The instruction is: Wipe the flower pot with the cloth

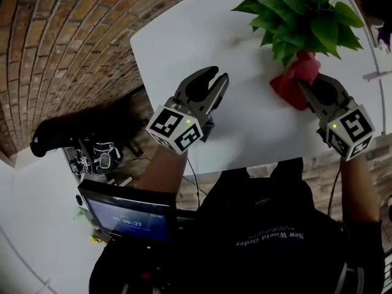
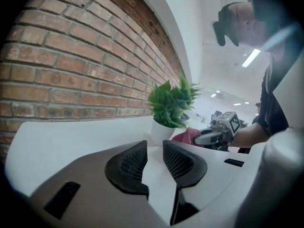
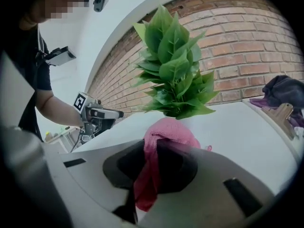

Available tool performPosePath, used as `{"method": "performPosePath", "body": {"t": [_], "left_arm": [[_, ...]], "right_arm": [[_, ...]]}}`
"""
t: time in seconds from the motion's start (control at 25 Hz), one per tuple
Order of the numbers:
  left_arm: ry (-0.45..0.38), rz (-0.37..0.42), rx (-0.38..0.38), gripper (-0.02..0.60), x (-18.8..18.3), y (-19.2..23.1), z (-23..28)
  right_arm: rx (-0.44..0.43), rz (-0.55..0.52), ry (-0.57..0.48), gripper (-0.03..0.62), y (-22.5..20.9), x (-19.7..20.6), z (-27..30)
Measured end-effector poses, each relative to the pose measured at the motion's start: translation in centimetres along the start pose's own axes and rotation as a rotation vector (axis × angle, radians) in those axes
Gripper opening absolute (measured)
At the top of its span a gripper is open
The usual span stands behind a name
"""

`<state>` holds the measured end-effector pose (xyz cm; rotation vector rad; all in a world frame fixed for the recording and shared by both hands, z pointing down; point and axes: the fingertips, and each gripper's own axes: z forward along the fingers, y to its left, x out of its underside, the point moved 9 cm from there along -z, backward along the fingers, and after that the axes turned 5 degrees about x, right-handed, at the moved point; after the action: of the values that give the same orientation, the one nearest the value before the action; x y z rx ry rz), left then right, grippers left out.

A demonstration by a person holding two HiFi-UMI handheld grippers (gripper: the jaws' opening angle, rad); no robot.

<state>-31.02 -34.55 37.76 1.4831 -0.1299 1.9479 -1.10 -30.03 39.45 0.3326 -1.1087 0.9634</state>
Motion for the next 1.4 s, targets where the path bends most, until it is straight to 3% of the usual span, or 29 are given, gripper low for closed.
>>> {"method": "performPosePath", "body": {"t": [0.16,0.28,0.52,0.92,1.2,1.4], "left_arm": [[-0.068,-0.023,-0.046,0.003,-1.7,-0.4,-5.5],[-0.122,-0.042,-0.078,0.003,-3.6,-1.0,-10.3],[-0.245,-0.048,-0.117,0.002,-7.3,-2.8,-19.2],[-0.374,-0.032,-0.078,0.002,-10.7,-3.1,-30.8],[-0.406,-0.017,-0.094,0.002,-12.4,-2.7,-35.6],[-0.449,0.013,-0.17,0.002,-13.8,-5.5,-34.8]], "right_arm": [[-0.01,0.052,-0.005,0.049,2.2,-1.7,-2.2],[-0.027,0.098,-0.035,0.049,4.5,-3.9,-3.6],[-0.031,0.073,-0.093,0.049,9.4,-10.0,-6.1],[0.017,0.055,-0.222,0.049,18.4,-18.8,-6.9],[-0.039,0.064,-0.279,0.049,22.3,-22.2,-6.3],[-0.118,-0.011,-0.324,0.049,20.5,-25.7,-7.9]]}}
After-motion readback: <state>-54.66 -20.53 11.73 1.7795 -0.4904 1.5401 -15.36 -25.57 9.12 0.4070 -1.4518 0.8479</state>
